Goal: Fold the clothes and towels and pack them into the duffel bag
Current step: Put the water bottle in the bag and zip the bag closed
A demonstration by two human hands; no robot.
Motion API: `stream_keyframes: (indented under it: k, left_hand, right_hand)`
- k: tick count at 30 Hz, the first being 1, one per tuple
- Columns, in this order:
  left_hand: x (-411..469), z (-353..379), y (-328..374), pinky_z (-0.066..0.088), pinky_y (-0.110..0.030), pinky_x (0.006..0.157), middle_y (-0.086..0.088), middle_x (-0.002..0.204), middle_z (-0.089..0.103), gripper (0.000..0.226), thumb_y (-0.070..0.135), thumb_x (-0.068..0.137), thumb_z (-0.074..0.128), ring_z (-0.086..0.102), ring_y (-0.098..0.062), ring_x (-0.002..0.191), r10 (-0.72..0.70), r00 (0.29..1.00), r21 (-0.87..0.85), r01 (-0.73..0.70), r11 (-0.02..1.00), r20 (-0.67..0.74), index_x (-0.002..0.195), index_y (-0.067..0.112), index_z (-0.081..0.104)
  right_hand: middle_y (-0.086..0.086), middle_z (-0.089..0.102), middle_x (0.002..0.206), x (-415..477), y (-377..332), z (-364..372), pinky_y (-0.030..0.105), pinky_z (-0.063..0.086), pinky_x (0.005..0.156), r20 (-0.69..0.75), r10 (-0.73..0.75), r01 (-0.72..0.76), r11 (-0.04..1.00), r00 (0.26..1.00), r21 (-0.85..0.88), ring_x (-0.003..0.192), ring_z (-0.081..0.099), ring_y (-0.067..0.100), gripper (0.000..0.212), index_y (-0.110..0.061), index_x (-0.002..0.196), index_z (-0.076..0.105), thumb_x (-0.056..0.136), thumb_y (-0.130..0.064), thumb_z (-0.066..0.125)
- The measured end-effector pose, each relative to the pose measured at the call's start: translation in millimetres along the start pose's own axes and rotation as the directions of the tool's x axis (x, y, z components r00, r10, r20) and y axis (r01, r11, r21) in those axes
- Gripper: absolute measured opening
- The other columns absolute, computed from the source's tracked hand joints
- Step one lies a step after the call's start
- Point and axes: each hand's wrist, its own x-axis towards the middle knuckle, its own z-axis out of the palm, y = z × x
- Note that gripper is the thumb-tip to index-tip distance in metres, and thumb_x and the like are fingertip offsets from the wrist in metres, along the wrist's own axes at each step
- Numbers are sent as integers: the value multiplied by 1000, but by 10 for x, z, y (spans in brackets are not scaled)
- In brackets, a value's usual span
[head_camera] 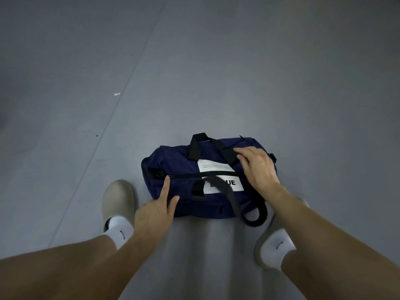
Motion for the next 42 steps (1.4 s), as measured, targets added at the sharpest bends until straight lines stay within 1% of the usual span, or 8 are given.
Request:
stream_keyframes:
  k: [7,11,17,20,25,30,33,42]
  left_hand:
    - [-126,394,529,55,-28,70,4,76,68,83,69,93,40,67,-11,72,-42,937,-635,267,725,346,144,60,-25]
    - [173,436,567,61,-42,84,11,134,51,86,76,84,53,59,-20,115,-141,893,-805,447,390,427,150,60,1]
    - [527,452,417,42,-47,112,14,150,46,108,88,61,67,47,-19,137,-197,913,-860,404,310,358,148,62,8]
    - [734,193,390,35,-40,116,8,155,41,84,62,90,59,44,-22,139,-235,936,-862,336,381,261,153,57,3]
    - [633,7,373,31,-46,118,0,165,23,62,50,103,40,30,-25,149,-38,999,-652,52,757,37,155,52,6]
    - [-225,205,421,13,-52,122,-4,166,19,69,72,92,41,11,-30,154,252,944,-222,-298,928,-214,152,39,38]
    - [-623,425,285,31,-59,116,-7,157,39,66,73,88,45,26,-33,149,269,951,-158,-293,943,-153,142,36,54]
    - [-334,57,58,45,-40,96,9,102,73,33,54,90,58,61,-21,110,452,885,2,-455,891,-106,105,30,75]
  right_hand:
    - [6,6,167,803,473,21,47,29,117,528,222,-16,930,820,-367,149,23,33,67,-37,156,25,99,-31,58]
    - [9,34,159,914,749,79,39,31,117,591,319,-245,948,741,-204,141,40,32,76,-32,157,25,94,-26,67]
    - [4,53,146,642,810,168,36,40,111,571,324,-351,934,754,-65,129,52,30,65,-38,151,39,95,-13,59]
    - [7,60,136,318,818,114,34,46,104,585,373,-503,861,720,71,120,58,27,57,-29,144,50,93,-10,65]
    - [16,63,94,-352,293,41,27,52,42,626,560,-822,507,542,259,67,61,26,17,-12,104,55,93,0,62]
    - [20,67,83,-857,-244,136,40,63,63,666,628,-915,308,402,262,65,70,30,7,-5,86,58,91,-6,63]
    - [22,68,76,-1012,-539,130,37,62,57,671,644,-929,219,367,298,63,70,31,7,0,87,58,91,-5,61]
    - [12,69,56,-977,-687,90,48,62,75,573,682,-891,333,453,309,63,73,31,21,-1,85,61,95,-19,60]
